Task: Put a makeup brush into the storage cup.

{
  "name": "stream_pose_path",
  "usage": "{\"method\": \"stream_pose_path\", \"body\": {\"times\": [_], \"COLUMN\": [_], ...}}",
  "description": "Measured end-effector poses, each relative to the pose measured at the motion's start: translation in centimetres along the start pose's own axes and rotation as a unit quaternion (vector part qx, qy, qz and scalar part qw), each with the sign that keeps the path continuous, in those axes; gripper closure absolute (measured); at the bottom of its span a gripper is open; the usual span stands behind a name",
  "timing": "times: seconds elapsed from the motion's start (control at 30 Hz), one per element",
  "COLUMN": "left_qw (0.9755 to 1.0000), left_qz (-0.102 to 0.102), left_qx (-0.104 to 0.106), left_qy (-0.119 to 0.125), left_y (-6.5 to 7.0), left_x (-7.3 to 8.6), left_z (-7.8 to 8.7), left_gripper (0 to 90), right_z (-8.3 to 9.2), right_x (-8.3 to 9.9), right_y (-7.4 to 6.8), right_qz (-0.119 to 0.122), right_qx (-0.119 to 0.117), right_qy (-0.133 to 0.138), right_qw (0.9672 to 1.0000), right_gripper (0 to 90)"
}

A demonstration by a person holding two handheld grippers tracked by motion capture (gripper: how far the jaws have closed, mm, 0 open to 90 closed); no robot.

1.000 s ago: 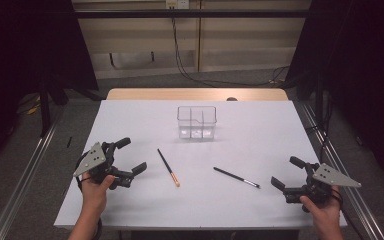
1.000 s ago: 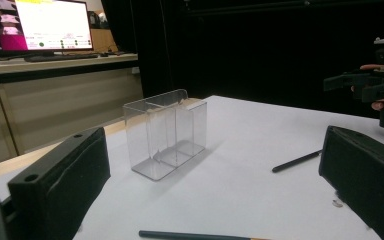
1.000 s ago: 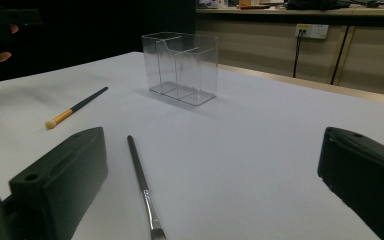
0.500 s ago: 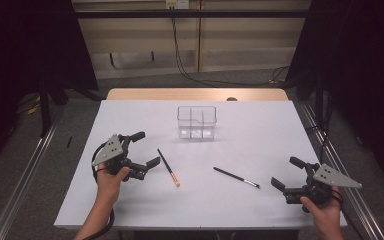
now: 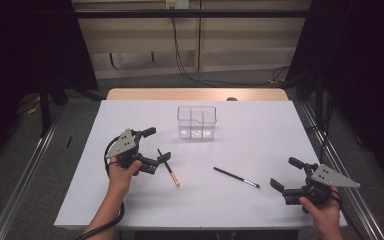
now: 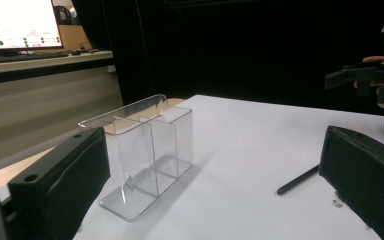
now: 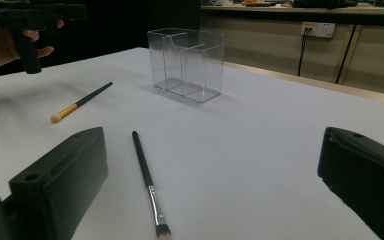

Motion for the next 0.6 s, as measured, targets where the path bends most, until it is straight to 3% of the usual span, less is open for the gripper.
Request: {"method": "stream_pose_path", "body": {"times": [0.23, 0.6], "left_qw": [0.9997, 0.9989], "left_qz": [0.003, 0.008], "left_qx": [0.019, 0.028], "left_qy": [-0.015, -0.037], "left_y": [0.4, 0.1], "left_x": [0.7, 1.1], "left_z": [-1.3, -1.9], "left_gripper": [0.0, 0.0], "right_z": [-0.1, -0.1], "right_x": [-0.1, 0.0], "right_y": [-0.2, -0.2], "right_qz": [0.006, 0.006], "right_qx": [-0.005, -0.006], "right_qy": [-0.001, -0.001], "right_qw": [1.0000, 1.0000], "right_gripper": [0.0, 0.0]}}
Point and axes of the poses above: each handheld gripper's, and its own axes: z roughly backward along the jaws, x roughly out of its underside, y roughly to its right, the point moved 10 cm from there along -z, roughly forward along the jaws, and after that the axes turned 4 degrees about -z, right-handed, at the moved point
